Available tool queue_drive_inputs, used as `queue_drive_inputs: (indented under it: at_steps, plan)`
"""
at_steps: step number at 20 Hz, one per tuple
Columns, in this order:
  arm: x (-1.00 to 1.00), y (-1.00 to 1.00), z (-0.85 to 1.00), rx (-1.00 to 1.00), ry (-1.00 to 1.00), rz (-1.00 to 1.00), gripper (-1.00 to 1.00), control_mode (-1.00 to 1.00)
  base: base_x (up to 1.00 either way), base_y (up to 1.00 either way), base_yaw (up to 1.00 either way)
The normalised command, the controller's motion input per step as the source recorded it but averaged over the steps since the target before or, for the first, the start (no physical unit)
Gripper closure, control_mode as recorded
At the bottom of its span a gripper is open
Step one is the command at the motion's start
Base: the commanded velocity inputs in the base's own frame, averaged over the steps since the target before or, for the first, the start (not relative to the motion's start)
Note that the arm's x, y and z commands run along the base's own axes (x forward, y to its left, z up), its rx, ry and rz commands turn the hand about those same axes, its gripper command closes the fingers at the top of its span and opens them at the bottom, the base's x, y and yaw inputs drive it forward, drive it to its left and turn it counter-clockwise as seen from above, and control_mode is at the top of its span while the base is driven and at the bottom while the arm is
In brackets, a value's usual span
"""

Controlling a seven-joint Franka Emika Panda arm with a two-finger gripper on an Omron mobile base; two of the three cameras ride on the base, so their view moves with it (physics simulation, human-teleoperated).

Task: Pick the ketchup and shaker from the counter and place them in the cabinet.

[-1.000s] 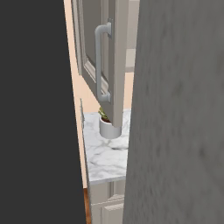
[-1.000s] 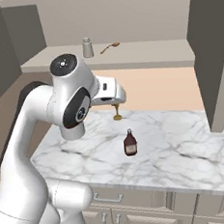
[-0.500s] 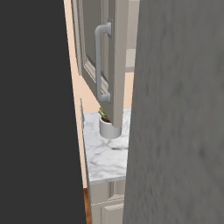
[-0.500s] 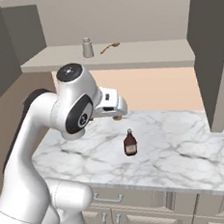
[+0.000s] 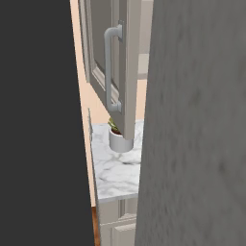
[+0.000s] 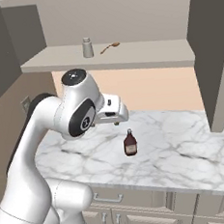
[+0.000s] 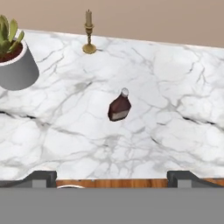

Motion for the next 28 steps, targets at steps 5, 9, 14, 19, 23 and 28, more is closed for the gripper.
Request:
queue_drive_inputs:
  at_steps: [5,9,14,19,23,28]
  plan:
    - [0.00,-0.10,-0.23,0.00,0.00,0.00,-1.00,-1.00,0.00,0.00,0.00]
    - [0.04,-0.06,-0.22,0.01,0.00,0.00,-1.00,-1.00,0.00,0.00,0.00]
    - [0.14,-0.01,-0.11,0.02,0.00,0.00,-1.00,-1.00,0.00,0.00,0.00]
    - [0.15,-0.01,-0.15,0.03,0.00,0.00,-1.00,-1.00,0.00,0.00,0.00]
    - [0.16,0.00,-0.15,0.02,0.00,0.00,-1.00,-1.00,0.00,0.00,0.00]
    - [0.19,0.00,-0.19,0.02,0.00,0.00,-1.00,-1.00,0.00,0.00,0.00]
